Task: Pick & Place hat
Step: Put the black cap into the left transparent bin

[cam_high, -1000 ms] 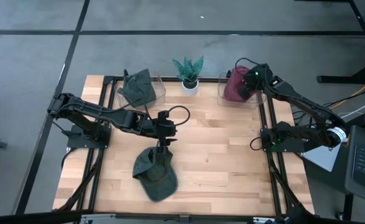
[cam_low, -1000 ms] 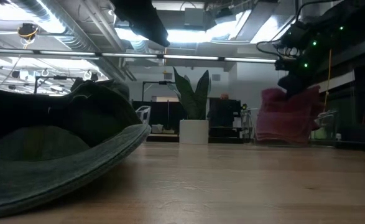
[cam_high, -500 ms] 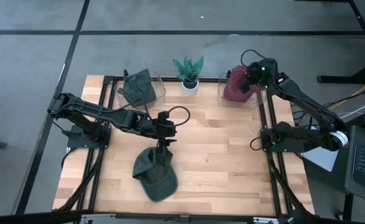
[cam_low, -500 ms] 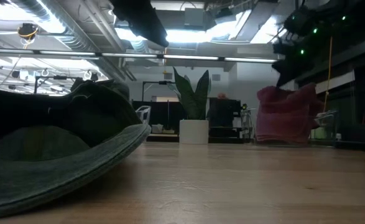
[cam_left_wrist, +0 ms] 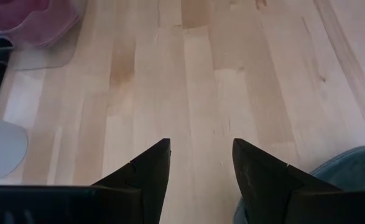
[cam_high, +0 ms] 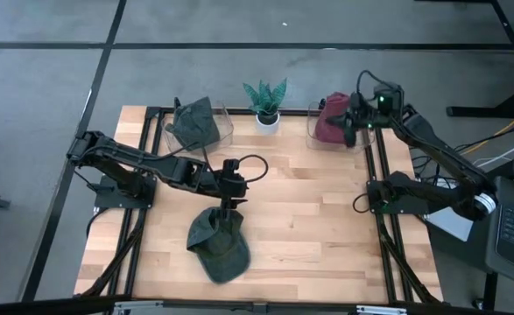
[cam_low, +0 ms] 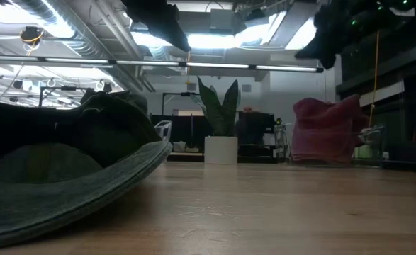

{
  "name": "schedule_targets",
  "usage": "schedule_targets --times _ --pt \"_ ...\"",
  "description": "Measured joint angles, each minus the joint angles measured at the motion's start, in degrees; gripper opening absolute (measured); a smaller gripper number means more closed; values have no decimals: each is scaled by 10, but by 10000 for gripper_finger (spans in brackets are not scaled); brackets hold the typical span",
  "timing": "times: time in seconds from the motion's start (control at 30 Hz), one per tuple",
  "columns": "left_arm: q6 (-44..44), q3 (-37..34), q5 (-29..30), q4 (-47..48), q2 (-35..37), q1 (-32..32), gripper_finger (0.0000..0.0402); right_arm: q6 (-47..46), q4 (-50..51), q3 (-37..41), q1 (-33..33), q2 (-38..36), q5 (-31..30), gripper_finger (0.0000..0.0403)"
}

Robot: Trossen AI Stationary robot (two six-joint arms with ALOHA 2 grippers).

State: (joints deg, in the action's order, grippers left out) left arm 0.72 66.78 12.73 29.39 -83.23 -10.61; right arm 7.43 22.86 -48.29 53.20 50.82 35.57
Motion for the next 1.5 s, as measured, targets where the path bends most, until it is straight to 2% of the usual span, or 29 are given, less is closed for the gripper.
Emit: schedule_targets --times 0.1,0.17,0.23,0.5,0.7,0.83,1.17,1.37,1.5 --pt "-5 0 0 0 0 -1 171 25 28 9 -45 -22 91 16" --pt "-8 0 1 0 0 -2 171 15 23 38 -77 -46 106 16" --pt "-8 0 1 0 0 -3 171 -11 -5 76 -107 -72 97 16" --pt "-5 0 6 0 0 -3 171 -154 -178 221 -208 -183 -4 17" --pt "11 0 13 -14 0 -3 171 -208 -246 288 -287 -237 -100 17" --pt "30 0 18 -29 0 -1 171 -218 -299 328 -352 -258 -177 17" --pt "37 0 18 -41 0 0 171 -203 -400 411 -496 -264 -324 17" --pt "26 0 16 -43 0 0 171 -180 -500 472 -559 -264 -381 17" --pt "14 0 9 -43 0 0 171 -177 -498 480 -574 -264 -415 17"
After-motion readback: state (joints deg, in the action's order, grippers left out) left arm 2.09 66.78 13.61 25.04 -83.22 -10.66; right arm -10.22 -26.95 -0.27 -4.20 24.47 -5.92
